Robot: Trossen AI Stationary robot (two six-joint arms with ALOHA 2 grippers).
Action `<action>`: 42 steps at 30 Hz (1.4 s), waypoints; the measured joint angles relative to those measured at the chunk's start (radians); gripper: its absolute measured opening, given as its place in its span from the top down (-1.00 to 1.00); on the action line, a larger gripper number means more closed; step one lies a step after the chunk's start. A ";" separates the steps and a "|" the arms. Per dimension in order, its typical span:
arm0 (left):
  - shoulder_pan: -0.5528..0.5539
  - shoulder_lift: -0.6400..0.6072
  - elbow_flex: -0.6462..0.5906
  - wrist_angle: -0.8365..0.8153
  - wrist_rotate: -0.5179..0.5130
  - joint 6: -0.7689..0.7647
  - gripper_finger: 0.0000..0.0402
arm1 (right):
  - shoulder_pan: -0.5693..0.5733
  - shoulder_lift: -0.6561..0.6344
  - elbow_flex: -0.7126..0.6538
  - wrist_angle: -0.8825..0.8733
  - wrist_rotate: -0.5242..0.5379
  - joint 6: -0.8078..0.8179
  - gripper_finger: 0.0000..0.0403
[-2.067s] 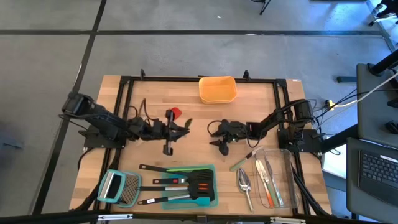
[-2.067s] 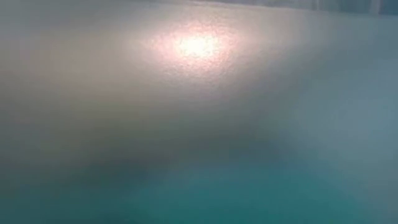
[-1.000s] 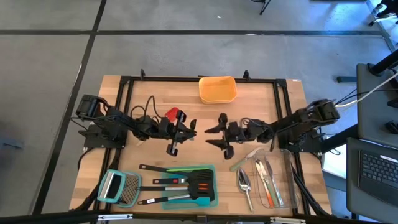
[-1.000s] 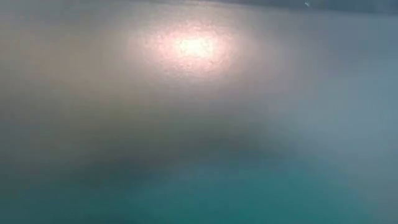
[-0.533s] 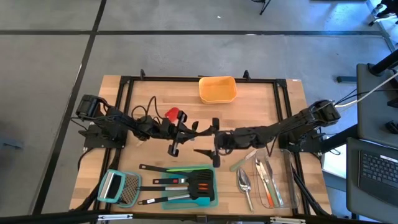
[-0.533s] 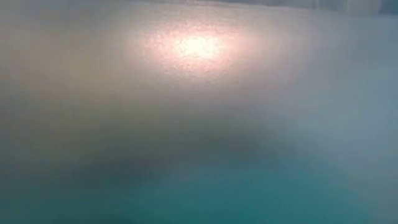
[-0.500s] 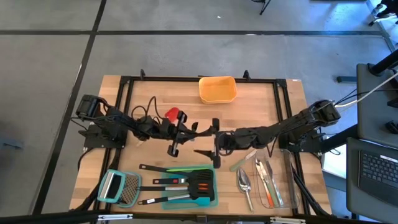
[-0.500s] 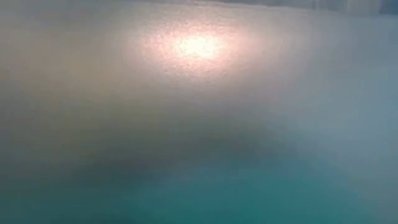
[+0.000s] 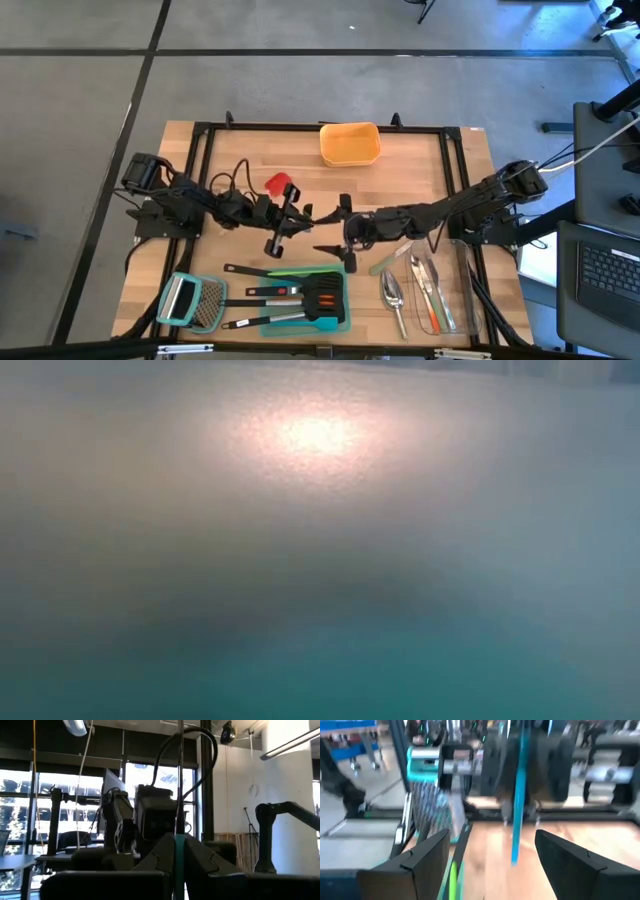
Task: Pick & Place Kitchen Items
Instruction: Put the blue table knife into the transparent bin
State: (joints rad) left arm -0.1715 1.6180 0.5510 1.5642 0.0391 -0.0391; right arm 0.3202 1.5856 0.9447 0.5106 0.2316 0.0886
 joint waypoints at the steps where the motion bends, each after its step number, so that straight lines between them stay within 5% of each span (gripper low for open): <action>1: -0.007 0.000 0.000 -0.001 -0.001 0.004 0.94 | 0.007 0.000 0.000 -0.024 0.000 0.004 -0.47; 19: 0.012 0.000 0.000 -0.004 0.108 -0.009 0.94 | -0.039 0.004 0.000 0.054 0.064 -0.045 -0.47; 29: 0.012 0.000 0.000 -0.015 0.098 -0.007 0.94 | -0.053 0.075 0.000 0.211 -0.025 -0.018 -0.47; 42: 0.013 0.000 0.000 -0.035 0.058 0.008 0.94 | -0.072 0.080 0.000 0.198 -0.026 0.063 -0.47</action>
State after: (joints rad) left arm -0.1589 1.6180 0.5510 1.5295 0.0971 -0.0307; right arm 0.2485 1.6661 0.9451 0.7089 0.2058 0.1517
